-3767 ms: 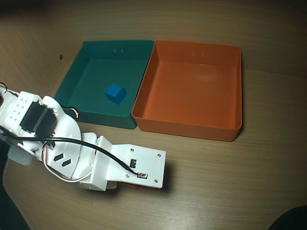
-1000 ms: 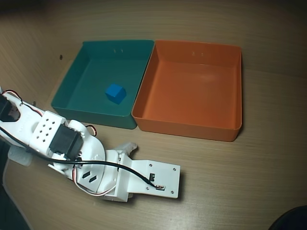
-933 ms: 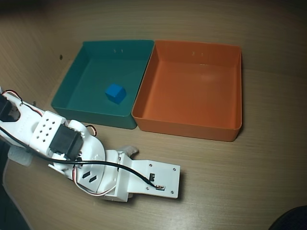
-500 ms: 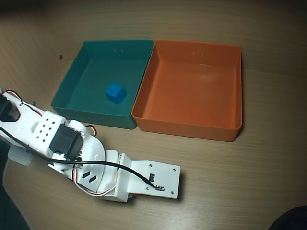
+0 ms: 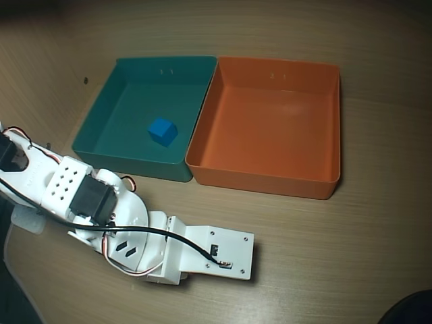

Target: Grasp a cube and put it in the box.

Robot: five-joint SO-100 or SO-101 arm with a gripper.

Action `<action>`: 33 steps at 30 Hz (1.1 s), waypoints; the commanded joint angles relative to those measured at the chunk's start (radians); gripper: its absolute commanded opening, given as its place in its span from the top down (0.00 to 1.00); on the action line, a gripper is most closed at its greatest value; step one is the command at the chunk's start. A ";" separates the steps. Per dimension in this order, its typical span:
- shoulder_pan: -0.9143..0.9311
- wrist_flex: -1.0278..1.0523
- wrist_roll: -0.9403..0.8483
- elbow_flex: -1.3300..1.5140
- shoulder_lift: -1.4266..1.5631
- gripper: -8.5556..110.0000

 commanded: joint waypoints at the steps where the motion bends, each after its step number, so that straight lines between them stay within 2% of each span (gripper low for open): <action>1: 0.009 -0.012 -0.002 -0.058 0.044 0.97; 20: -0.014 -0.012 0.006 -0.227 0.273 0.97; 33: -0.170 -0.012 0.006 -0.339 0.291 0.97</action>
